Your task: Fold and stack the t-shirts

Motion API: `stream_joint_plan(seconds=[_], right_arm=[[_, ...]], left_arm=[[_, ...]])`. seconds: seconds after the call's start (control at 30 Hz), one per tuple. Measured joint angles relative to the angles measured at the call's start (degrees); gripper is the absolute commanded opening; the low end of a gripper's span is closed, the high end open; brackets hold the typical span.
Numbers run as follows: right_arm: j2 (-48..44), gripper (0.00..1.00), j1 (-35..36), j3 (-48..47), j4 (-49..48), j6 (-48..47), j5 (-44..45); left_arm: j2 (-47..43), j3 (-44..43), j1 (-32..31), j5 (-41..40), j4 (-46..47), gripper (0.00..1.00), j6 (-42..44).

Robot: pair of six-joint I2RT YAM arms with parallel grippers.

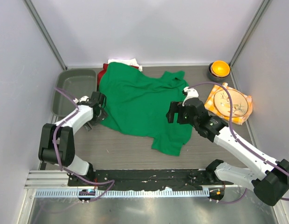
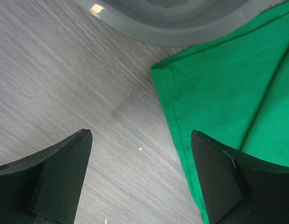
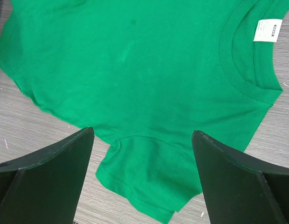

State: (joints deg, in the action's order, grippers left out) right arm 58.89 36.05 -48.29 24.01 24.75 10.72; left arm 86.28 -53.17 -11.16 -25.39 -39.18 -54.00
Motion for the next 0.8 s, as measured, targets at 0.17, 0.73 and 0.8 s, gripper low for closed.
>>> stream_joint_plan(seconds=[0.17,0.73,0.8], right_arm=[[-0.02,0.92,0.50,0.00,-0.59,-0.63,-0.83],[-0.02,0.88,1.14,0.00,-1.20,-1.11,-2.60],[0.15,0.87,1.38,-0.04,-0.63,-1.03,-2.43]], left_arm=[[3.48,0.00,1.60,1.05,3.69,0.86,-1.29],[8.13,0.48,3.91,-1.05,9.94,0.28,-4.26],[7.52,1.42,3.98,-1.68,10.99,0.09,-4.35]])
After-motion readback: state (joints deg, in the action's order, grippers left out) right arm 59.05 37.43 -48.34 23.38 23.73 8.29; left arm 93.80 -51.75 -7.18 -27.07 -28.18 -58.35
